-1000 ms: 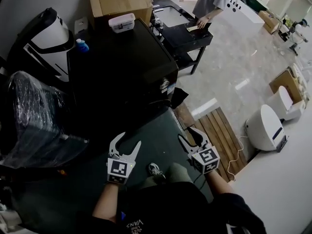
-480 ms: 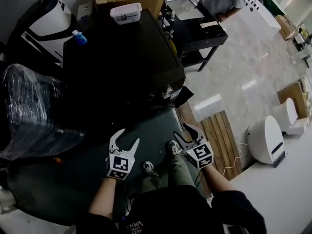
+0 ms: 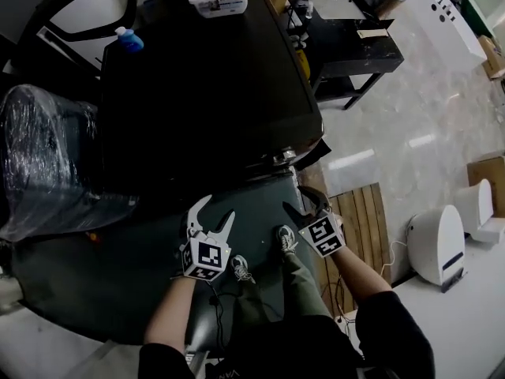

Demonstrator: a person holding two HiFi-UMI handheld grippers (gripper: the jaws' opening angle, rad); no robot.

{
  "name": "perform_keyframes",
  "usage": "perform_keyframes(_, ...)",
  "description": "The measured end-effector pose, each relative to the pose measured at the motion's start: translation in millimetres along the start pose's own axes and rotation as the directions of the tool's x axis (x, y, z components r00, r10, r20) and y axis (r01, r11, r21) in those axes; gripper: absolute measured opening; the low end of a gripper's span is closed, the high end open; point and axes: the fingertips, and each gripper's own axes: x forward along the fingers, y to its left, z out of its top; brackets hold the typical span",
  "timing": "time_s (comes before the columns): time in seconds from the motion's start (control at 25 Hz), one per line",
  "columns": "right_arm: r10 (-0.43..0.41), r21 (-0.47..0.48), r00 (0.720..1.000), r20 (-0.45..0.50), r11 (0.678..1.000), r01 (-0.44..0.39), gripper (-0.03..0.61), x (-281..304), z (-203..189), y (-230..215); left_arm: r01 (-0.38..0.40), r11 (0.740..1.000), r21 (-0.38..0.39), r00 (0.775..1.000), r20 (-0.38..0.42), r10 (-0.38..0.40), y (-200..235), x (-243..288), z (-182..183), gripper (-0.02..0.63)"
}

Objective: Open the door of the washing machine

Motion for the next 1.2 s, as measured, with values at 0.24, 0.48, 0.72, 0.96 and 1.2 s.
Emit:
perform_keyframes(0.24, 0.056, -0.110, 0.996, -0.070, 0.992, -0.063, 0.250, 47.6, -26.7, -20.4, 0.009, 0.995, 0.097, 0.999, -0.045, -0.005, -2.4, 35.8, -9.5, 0.244)
perform_keyframes(0.48, 0.116, -0.244, 0.984, -0.133, 0.959, -0.146, 0.258, 82.9, -42.0, -31.5, 0.006, 0.991, 0.136, 0.997, -0.077, 0.005, 3.0, 52.3, -15.6, 0.244)
perform_keyframes(0.72, 0.176, -0.314, 0.964, -0.200, 0.920, -0.233, 0.258, 107.4, -59.7, -31.7, 0.016, 0.985, 0.173, 0.994, -0.107, 0.003, -3.4, 59.9, -17.3, 0.244)
perform_keyframes(0.96, 0.214, -0.357, 0.950, -0.227, 0.889, -0.286, 0.247, 115.8, -68.3, -33.0, 0.034, 0.981, 0.189, 0.993, -0.120, -0.012, -11.7, 70.5, -16.1, 0.244)
perform_keyframes(1.2, 0.247, -0.395, 0.942, -0.226, 0.861, -0.320, 0.227, 123.1, -76.5, -26.8, 0.058, 0.968, 0.243, 0.993, -0.113, -0.031, -23.8, 83.2, -4.3, 0.244)
